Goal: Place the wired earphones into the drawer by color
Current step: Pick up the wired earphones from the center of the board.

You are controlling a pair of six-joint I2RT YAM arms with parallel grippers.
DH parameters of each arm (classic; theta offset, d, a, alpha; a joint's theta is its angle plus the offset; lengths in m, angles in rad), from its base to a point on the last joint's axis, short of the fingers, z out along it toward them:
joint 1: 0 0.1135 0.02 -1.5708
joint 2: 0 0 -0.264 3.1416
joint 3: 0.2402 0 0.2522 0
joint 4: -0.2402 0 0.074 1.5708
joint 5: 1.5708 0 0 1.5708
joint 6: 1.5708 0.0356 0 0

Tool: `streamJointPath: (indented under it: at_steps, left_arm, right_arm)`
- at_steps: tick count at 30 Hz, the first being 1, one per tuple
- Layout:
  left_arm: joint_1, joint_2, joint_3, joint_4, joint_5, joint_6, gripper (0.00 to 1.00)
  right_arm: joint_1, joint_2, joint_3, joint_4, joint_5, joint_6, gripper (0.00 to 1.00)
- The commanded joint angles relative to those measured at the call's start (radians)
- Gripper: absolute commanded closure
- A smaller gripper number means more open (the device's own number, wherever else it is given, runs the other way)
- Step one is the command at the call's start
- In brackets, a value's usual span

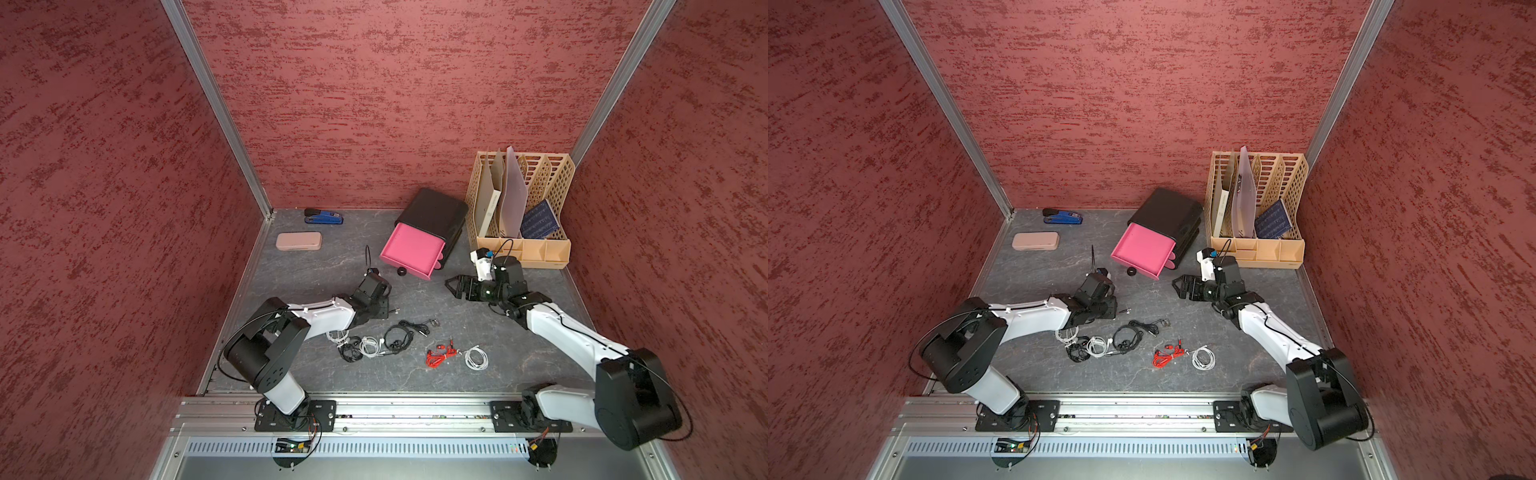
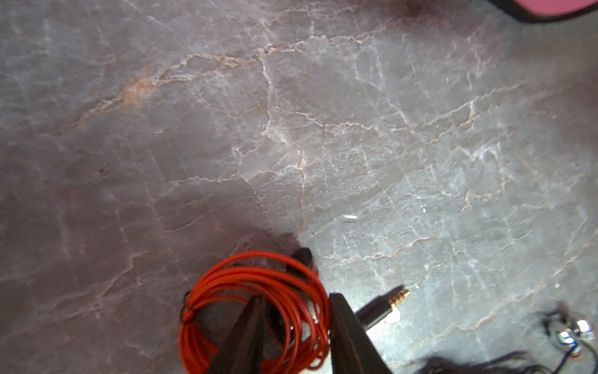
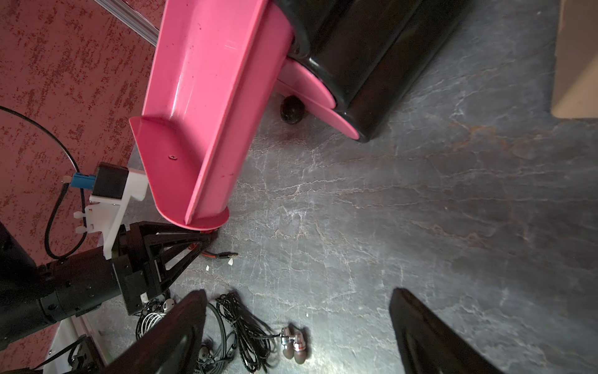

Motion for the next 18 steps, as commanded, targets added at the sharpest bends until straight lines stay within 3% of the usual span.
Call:
streamJointPath:
  at_steps: [1, 13, 18]
  left_arm:
    - [-0.006, 0.013, 0.021, 0.007, -0.014, 0.01, 0.72]
    - [-0.006, -0.001, 0.013, 0.003, -0.013, 0.007, 0.95]
    - [-0.004, -0.034, 0.007, -0.011, -0.02, 0.007, 1.0]
  right_arm:
    - [0.007, -0.006, -0.01, 0.001, 0.019, -0.011, 0.07]
    - [0.007, -0.011, -0.01, 0.0, 0.018, -0.011, 0.07]
    - [0.008, -0.012, -0.011, 0.0, 0.017, -0.011, 0.07]
